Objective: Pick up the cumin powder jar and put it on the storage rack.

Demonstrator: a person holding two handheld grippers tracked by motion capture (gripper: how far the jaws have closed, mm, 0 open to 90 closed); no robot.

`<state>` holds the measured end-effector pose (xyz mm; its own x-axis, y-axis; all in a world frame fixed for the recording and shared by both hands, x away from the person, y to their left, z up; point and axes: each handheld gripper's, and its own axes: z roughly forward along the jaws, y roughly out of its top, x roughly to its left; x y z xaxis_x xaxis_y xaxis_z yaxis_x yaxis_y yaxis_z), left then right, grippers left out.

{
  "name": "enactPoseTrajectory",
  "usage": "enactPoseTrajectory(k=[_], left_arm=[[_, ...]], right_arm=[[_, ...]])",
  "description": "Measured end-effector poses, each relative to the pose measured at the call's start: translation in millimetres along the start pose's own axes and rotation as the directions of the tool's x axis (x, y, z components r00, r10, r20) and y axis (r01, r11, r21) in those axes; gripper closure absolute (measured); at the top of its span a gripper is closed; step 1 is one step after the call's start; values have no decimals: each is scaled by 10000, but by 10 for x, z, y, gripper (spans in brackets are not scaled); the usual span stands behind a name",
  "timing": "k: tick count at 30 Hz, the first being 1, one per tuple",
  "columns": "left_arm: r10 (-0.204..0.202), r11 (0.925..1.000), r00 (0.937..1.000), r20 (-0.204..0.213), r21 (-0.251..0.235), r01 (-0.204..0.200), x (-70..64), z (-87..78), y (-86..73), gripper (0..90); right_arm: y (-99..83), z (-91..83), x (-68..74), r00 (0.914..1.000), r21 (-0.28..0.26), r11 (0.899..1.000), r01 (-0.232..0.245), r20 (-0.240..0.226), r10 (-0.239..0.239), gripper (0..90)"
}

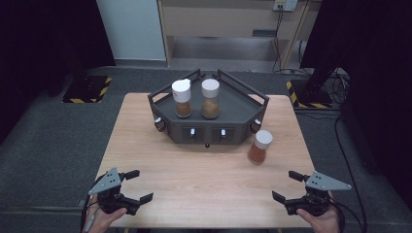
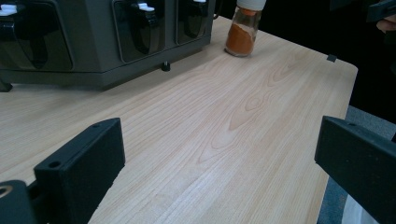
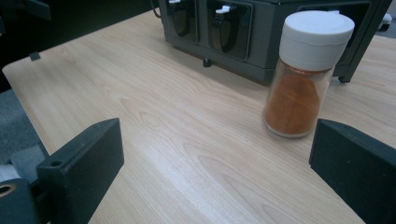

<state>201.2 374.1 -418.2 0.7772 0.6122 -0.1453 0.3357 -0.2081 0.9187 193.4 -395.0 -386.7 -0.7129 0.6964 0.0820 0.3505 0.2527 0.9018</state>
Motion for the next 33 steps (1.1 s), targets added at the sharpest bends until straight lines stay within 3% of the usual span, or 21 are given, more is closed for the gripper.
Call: enactPoseTrajectory(k=[33], left_arm=[[-86,9999,9999,129,-60,87,16,-4,-7,3]], right_arm=[[-47,36,-18,9999,82,10000,-5,-115,5,45]])
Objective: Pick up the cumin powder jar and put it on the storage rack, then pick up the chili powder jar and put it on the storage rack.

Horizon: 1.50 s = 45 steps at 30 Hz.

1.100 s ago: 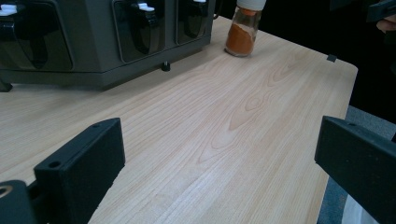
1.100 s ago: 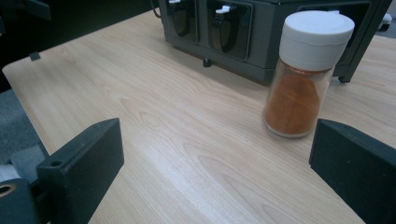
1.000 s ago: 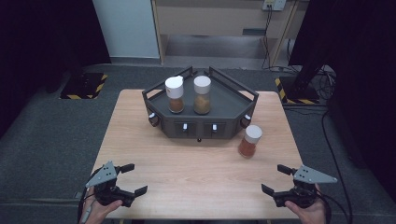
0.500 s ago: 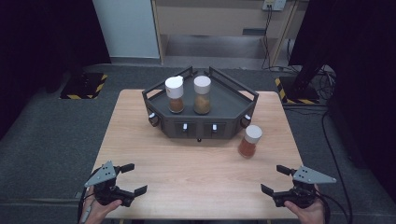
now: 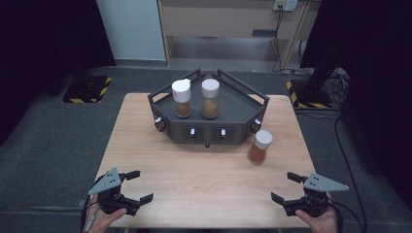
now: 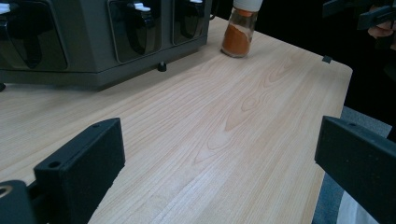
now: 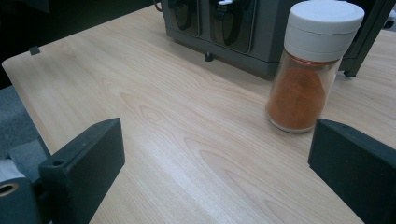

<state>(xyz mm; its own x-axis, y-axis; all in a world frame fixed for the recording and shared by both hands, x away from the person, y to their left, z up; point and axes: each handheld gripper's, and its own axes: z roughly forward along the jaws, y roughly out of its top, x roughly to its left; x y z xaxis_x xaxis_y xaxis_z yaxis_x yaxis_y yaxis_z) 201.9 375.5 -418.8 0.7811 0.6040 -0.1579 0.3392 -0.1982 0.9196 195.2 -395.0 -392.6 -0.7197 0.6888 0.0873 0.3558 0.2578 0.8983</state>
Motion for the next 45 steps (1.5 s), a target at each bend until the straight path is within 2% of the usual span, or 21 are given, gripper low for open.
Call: enactPoseTrajectory(k=[7,20,35,45], left_arm=[[2,10000,10000,-1,5,-2,-7,-1,4,3],[-15,10000,10000,-44,25,15,-8,-5,2,3],[-85,9999,9998,-159,-61,84,-10,-22,-11,3],[-63,9999,9993,-358,-105,59,-27,-30,-16,1]], right_arm=[[17,8,26,9999,86,9999,108,48,-108,45],[57,-37,63,9994,-145,9999,94,339,-89,30],[295,-190,-30,9988,-79,10000,36,492,-32,20],[549,-285,-83,9967,-104,9995,311,750,-302,28]])
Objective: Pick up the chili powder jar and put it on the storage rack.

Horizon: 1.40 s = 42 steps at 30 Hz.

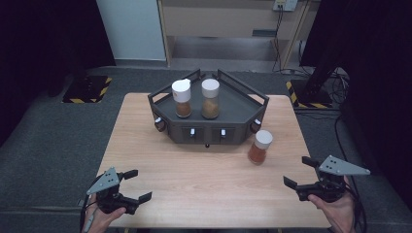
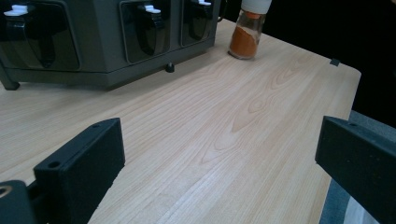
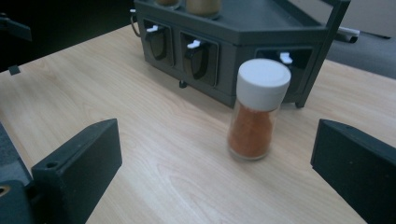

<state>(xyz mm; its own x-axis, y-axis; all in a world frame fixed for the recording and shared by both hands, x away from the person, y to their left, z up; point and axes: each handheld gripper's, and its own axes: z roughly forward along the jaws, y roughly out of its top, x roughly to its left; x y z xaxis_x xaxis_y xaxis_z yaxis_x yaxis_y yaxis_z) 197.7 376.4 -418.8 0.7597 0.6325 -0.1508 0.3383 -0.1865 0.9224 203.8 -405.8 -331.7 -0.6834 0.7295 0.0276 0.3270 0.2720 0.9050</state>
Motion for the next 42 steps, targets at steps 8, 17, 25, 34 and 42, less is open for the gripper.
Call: enactPoseTrajectory(k=[8,17,25,34,42], left_arm=[[-3,10000,10000,-9,-18,3,1,-1,-3,1],[-31,10000,10000,37,2,31,8,0,-2,2],[-60,10000,9999,98,40,60,16,5,2,3],[-64,10000,9999,103,49,63,18,5,2,3],[-68,9999,9999,112,84,67,19,10,5,3]], right_arm=[[159,-31,-90,10000,-150,9999,50,5,-50,32],[290,9,-221,9995,-92,9997,212,-228,-214,38],[386,68,-322,9983,55,9990,441,-386,-439,40],[399,202,-468,9978,180,9985,518,-423,-510,42],[374,343,-603,9977,388,9983,431,-548,-409,49]])
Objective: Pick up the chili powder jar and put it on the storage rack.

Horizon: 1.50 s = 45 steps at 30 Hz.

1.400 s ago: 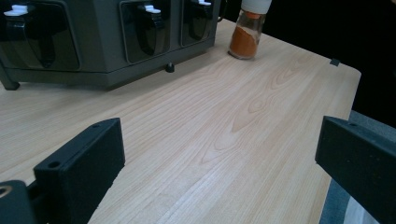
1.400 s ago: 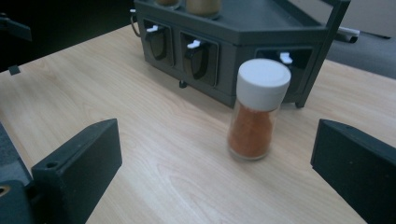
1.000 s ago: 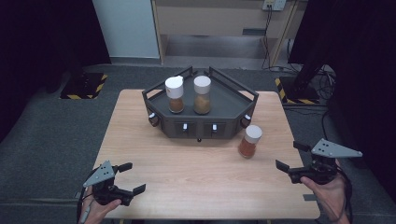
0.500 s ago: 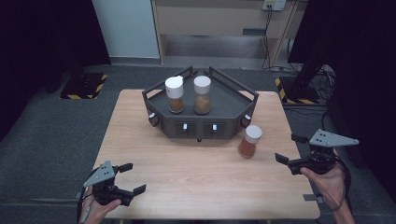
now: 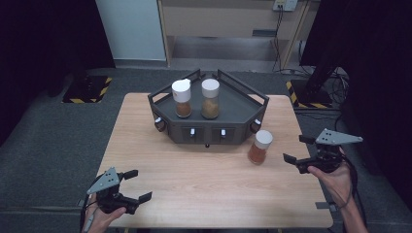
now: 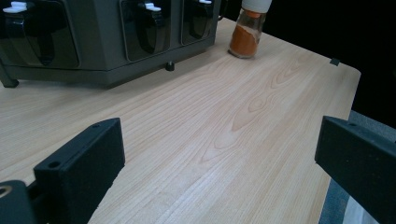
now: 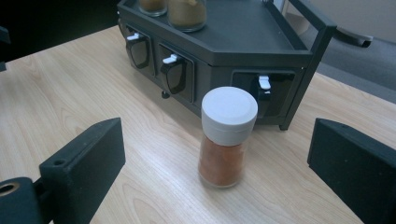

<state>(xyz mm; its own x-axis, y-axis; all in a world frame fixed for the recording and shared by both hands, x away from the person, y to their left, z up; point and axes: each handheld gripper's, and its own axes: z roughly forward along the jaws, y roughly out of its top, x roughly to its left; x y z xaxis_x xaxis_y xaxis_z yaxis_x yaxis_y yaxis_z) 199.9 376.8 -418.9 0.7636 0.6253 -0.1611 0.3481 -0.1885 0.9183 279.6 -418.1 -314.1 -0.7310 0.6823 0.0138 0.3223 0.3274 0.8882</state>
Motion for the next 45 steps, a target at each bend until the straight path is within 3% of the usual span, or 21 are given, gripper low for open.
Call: enactPoseTrajectory(k=[19,45], left_arm=[[14,10000,10000,7,-14,-14,-2,-2,-1,4],[2,10000,10000,39,-6,-2,3,1,-1,4]], right_arm=[[134,355,-63,9994,639,9974,319,-150,-310,54],[249,755,-149,9992,1327,9906,326,-287,-291,60]])
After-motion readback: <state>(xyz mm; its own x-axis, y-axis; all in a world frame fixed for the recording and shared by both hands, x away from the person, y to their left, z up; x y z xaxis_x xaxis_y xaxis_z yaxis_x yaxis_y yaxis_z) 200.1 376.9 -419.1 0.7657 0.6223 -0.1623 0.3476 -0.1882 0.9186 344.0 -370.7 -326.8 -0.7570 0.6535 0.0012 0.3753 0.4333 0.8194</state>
